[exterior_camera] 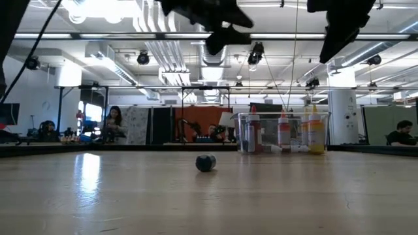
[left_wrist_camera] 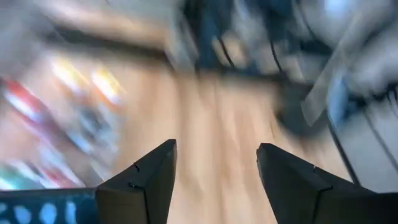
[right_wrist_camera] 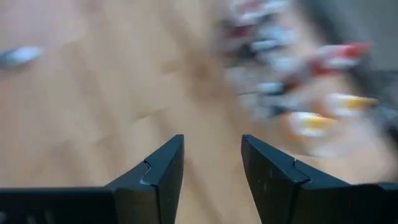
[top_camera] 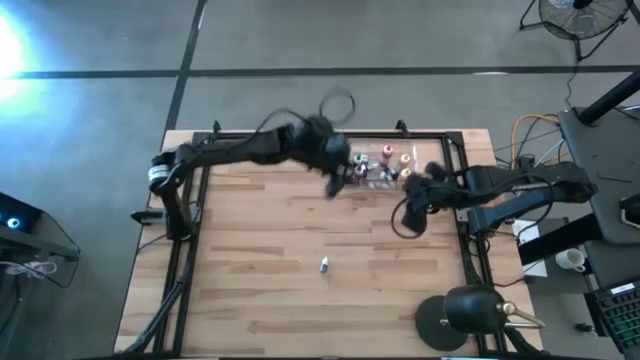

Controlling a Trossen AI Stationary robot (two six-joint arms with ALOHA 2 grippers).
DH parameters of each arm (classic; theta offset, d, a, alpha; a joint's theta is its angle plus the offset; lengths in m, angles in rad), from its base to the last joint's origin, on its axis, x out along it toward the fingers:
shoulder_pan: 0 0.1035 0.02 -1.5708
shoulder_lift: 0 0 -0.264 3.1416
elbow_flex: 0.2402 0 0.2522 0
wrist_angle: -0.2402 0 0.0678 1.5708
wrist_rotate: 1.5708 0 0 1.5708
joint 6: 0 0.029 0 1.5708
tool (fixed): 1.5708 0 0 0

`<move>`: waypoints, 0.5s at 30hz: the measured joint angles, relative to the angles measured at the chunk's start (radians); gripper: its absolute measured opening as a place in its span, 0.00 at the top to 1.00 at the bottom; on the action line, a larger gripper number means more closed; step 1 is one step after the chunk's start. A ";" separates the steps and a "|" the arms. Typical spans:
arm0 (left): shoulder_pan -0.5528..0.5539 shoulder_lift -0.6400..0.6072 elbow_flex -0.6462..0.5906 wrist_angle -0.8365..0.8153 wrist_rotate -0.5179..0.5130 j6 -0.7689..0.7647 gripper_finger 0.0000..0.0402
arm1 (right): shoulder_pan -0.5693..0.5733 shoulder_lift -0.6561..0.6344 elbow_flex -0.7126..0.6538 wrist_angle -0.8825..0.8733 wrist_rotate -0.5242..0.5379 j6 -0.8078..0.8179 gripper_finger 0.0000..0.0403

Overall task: Pick & Place food coloring
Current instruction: Put the small green food coloring bottle into the transparent bin

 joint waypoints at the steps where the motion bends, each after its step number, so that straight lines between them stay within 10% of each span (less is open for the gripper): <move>1: -0.025 -0.016 -0.029 -0.068 0.012 0.025 0.51 | 0.013 0.010 -0.010 0.031 -0.046 -0.023 0.62; 8: -0.277 -0.097 -0.350 -0.080 -0.202 -0.009 0.51 | 0.056 0.131 -0.056 0.176 -0.108 -0.086 0.62; 11: -0.362 -0.084 -0.462 0.005 -0.395 -0.276 0.51 | 0.055 0.184 -0.056 0.176 -0.107 -0.087 0.62; 15: -0.380 -0.045 -0.523 0.059 -0.409 -0.743 0.51 | 0.056 0.241 -0.048 0.166 -0.107 -0.088 0.63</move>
